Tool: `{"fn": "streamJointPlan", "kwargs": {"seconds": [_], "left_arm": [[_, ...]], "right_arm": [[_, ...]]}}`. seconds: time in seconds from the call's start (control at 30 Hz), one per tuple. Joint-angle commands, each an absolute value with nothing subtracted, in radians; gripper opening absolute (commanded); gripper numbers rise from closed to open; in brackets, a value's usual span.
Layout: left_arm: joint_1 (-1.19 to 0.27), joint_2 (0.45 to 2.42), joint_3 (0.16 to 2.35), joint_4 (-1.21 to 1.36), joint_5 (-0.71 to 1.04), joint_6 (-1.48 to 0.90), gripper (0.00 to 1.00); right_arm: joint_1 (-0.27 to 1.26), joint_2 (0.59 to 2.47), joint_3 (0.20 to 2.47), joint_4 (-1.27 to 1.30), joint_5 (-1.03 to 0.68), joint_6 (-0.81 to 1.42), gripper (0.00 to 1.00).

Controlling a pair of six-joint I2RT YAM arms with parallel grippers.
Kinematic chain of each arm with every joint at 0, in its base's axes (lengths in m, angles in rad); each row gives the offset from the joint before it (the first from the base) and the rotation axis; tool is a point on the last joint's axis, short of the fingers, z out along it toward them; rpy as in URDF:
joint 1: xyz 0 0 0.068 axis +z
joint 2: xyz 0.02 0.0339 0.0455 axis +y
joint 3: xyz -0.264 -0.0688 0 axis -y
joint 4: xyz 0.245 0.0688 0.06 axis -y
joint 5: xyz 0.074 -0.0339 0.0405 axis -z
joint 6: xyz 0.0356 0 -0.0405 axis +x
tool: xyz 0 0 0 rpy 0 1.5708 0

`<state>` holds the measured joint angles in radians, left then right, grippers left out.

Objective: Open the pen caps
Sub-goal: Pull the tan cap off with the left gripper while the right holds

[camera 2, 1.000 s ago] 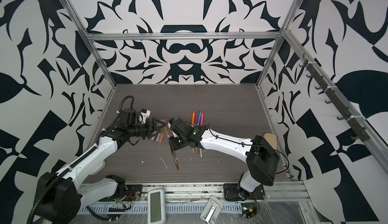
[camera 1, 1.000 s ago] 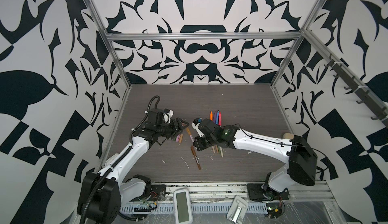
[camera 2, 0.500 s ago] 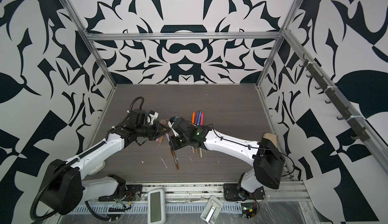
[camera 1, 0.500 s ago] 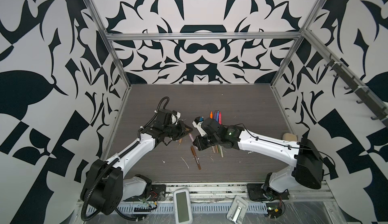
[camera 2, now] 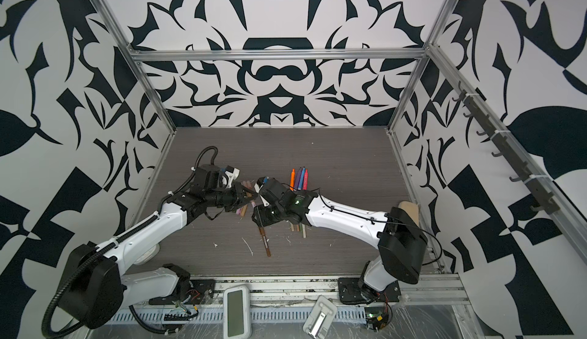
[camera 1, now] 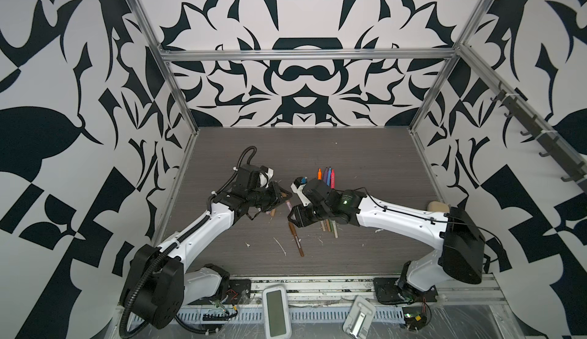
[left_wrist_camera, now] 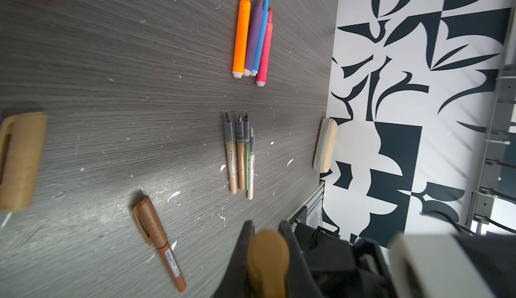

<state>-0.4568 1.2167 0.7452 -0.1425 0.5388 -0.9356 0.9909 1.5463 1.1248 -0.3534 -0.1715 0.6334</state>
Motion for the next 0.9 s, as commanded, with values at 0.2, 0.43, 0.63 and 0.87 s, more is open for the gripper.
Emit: {"fn": "streamJointPlan", "kwargs": {"seconds": [0.2,0.43,0.63,0.87], "left_arm": [[-0.392,1.25,0.841,-0.285,0.438,-0.777,0.0],[-0.151,1.484,1.111,-0.364,0.442,-0.67,0.0],[-0.15,1.537,1.116,-0.415,0.43,-0.616,0.0],[-0.151,1.531,1.018,-0.56,0.175,-0.507,0.0]], "right_arm": [[0.988,1.496,1.061,-0.287,-0.144,0.629,0.0],[1.051,1.386,0.79,-0.141,-0.161,0.754,0.0],[0.937,1.136,0.684,-0.259,-0.109,0.719,0.0],[0.619,1.048,0.605,-0.342,-0.206,0.619,0.0]]}}
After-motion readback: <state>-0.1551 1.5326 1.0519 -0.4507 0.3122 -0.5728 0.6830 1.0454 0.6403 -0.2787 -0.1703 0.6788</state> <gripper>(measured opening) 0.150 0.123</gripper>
